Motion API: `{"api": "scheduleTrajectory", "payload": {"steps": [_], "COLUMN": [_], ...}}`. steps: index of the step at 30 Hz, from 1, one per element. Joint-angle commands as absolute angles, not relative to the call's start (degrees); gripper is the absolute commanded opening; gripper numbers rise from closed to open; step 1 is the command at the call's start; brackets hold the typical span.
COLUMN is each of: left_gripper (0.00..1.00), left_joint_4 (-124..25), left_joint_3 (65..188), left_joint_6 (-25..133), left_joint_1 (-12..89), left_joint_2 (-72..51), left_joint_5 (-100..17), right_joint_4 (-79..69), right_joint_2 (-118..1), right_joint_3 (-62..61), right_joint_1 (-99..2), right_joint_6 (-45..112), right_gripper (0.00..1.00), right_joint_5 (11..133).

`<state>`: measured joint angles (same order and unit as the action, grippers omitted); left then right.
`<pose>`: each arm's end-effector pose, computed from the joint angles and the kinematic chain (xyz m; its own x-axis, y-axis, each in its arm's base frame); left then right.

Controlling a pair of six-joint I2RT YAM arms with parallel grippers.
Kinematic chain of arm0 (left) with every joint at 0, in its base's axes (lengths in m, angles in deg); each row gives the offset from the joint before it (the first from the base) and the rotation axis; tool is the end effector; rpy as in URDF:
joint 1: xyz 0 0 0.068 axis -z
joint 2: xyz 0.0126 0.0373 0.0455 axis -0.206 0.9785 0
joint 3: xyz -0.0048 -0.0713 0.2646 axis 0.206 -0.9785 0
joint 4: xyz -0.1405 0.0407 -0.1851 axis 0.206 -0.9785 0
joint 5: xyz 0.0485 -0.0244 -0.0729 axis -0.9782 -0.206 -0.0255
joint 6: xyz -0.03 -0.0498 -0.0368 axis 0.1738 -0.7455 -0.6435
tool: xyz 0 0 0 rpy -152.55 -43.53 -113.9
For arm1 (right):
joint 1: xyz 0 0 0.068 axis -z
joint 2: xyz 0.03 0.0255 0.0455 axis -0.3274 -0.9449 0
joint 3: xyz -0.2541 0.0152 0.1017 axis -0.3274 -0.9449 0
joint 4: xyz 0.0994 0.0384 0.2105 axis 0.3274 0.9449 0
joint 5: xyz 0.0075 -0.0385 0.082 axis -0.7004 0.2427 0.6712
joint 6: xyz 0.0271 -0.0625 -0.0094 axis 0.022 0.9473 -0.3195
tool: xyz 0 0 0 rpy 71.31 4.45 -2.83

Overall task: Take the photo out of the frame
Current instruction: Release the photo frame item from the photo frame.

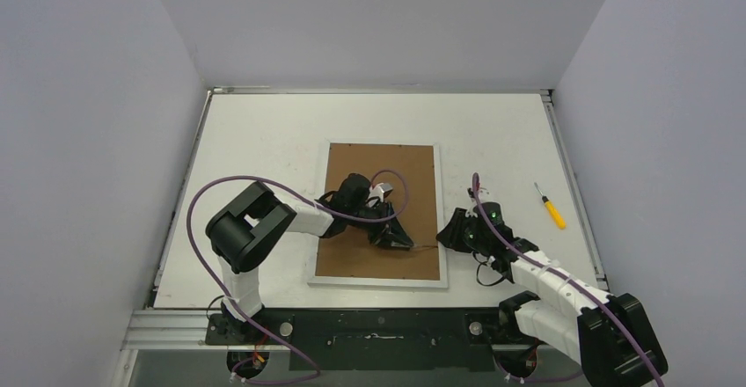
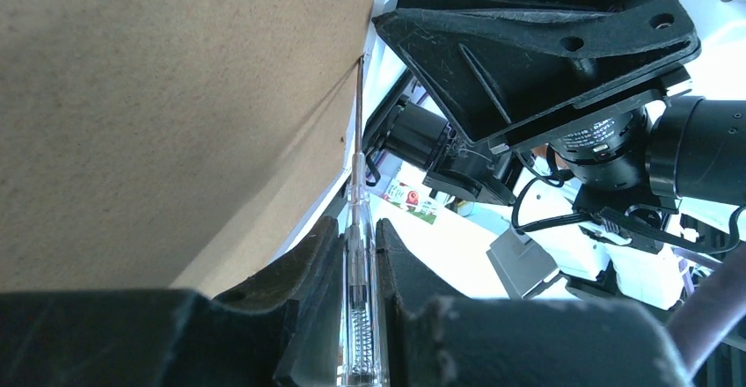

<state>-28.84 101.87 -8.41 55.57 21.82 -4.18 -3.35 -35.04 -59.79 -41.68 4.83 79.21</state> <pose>0.2257 -0.2705 0.1389 -0.9787 0.0053 0.2052 -0.1827 0.4332 -0.8826 0.1544 0.0795 0.1505 -0.8333 0.2629 -0.4863 -0.0694 0.8230 0.5638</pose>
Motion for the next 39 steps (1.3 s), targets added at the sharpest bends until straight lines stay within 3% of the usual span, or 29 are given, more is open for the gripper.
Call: {"api": "scheduleTrajectory", "payload": {"steps": [1, 24, 39], "left_gripper": [0.00, 0.00, 0.00], "left_joint_4": [-23.4, -43.6, -45.5], "left_joint_3": [103.7, 115.5, 122.3], "left_joint_6": [-8.7, -1.4, -2.7], "left_joint_1": [58.1, 58.7, 61.2], "left_joint_2": [21.9, 18.5, 20.1], "left_joint_5": [-6.8, -8.4, -8.7], "right_joint_4": [-7.9, -6.7, -6.6], "right_joint_2": [-35.6, -34.3, -33.1], "right_joint_3": [-59.8, -57.5, -58.2], "right_joint_1": [-45.1, -50.7, -50.9], "right_joint_6": [2.1, 1.4, 1.4], "right_gripper": [0.12, 0.11, 0.11], "right_joint_5": [83.2, 78.8, 78.9]}}
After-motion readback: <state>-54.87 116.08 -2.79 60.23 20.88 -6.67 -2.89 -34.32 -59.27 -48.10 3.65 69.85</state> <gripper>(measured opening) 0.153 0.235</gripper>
